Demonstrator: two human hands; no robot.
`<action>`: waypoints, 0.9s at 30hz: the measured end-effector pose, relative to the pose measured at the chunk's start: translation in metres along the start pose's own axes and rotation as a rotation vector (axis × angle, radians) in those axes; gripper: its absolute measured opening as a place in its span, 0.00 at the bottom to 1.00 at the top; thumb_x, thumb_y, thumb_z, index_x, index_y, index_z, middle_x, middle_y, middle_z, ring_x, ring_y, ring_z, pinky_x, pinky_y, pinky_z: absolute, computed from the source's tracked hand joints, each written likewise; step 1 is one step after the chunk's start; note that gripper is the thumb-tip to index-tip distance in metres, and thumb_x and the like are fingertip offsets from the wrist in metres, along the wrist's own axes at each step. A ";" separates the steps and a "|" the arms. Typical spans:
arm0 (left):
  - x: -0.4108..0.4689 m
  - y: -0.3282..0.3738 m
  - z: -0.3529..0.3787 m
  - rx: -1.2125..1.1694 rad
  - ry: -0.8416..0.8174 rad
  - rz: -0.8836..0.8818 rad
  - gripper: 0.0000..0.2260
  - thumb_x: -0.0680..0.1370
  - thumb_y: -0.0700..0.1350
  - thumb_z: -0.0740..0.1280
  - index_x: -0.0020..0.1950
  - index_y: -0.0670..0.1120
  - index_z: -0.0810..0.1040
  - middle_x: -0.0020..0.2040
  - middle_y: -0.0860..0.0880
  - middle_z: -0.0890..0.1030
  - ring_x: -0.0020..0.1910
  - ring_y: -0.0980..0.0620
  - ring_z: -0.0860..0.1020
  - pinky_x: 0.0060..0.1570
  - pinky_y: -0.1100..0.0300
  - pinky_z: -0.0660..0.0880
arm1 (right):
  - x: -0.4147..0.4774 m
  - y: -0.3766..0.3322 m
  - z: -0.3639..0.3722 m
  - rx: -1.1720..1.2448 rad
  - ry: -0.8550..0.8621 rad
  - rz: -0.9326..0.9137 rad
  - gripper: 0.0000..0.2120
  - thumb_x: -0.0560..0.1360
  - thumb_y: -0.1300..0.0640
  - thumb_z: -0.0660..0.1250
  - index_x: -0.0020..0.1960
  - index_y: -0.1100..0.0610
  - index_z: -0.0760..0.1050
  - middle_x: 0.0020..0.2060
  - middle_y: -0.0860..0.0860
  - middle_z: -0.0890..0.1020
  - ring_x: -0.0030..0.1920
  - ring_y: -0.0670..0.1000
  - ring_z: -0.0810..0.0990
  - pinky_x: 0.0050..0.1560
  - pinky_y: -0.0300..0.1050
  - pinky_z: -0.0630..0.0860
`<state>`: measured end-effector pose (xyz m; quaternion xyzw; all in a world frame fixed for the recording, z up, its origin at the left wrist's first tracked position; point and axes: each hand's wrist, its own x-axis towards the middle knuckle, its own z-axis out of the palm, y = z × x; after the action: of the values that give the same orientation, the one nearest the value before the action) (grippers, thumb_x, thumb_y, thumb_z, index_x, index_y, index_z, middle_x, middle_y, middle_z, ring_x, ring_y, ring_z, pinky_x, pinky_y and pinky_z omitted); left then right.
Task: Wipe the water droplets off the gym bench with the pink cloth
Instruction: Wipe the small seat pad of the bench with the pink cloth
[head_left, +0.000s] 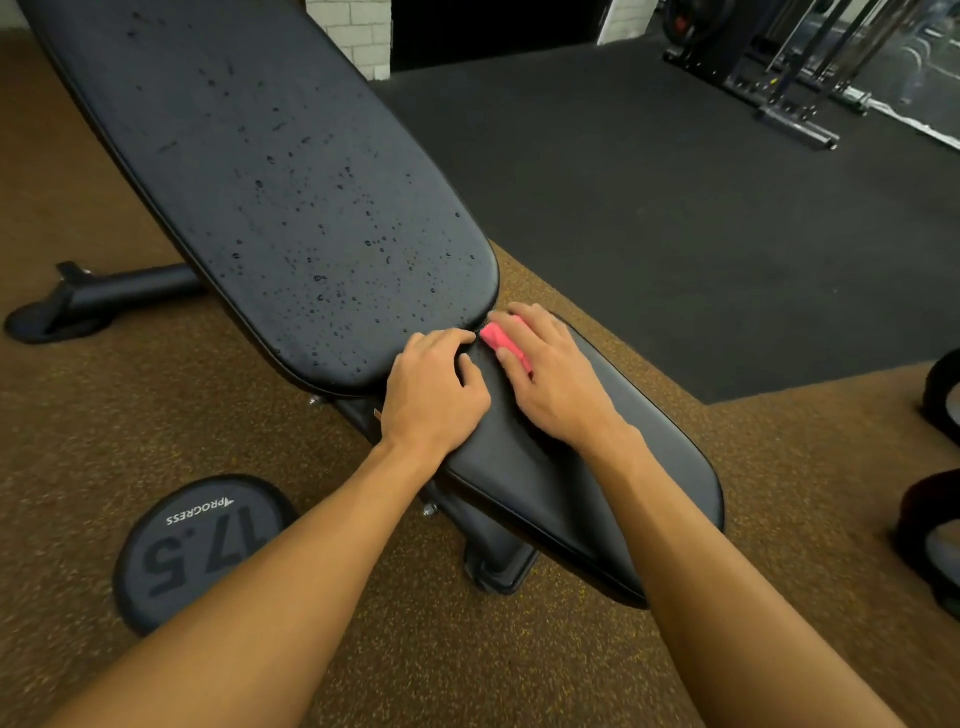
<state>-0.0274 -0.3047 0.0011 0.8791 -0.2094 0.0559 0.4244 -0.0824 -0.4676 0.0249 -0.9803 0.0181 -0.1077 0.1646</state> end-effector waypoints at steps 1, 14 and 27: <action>0.000 0.000 0.001 -0.006 0.006 -0.004 0.14 0.80 0.43 0.65 0.64 0.47 0.83 0.59 0.50 0.85 0.60 0.49 0.79 0.63 0.50 0.76 | -0.005 0.001 -0.004 0.006 -0.014 -0.035 0.19 0.89 0.50 0.58 0.78 0.50 0.73 0.78 0.50 0.72 0.81 0.54 0.65 0.82 0.51 0.61; 0.000 -0.003 0.003 -0.038 0.027 -0.026 0.15 0.78 0.40 0.64 0.62 0.46 0.83 0.57 0.49 0.85 0.58 0.49 0.78 0.60 0.57 0.73 | -0.002 -0.005 -0.006 0.010 -0.007 -0.062 0.17 0.89 0.52 0.59 0.76 0.52 0.75 0.76 0.50 0.74 0.80 0.51 0.66 0.83 0.44 0.57; 0.001 -0.006 0.003 -0.058 0.010 -0.022 0.14 0.78 0.40 0.63 0.61 0.46 0.82 0.56 0.49 0.85 0.58 0.49 0.78 0.60 0.55 0.74 | -0.027 -0.004 0.001 -0.008 -0.030 0.030 0.22 0.90 0.47 0.54 0.81 0.51 0.69 0.81 0.50 0.68 0.84 0.53 0.59 0.85 0.49 0.54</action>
<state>-0.0245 -0.3038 -0.0046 0.8683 -0.1993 0.0497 0.4514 -0.1082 -0.4616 0.0201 -0.9821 0.0305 -0.0904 0.1627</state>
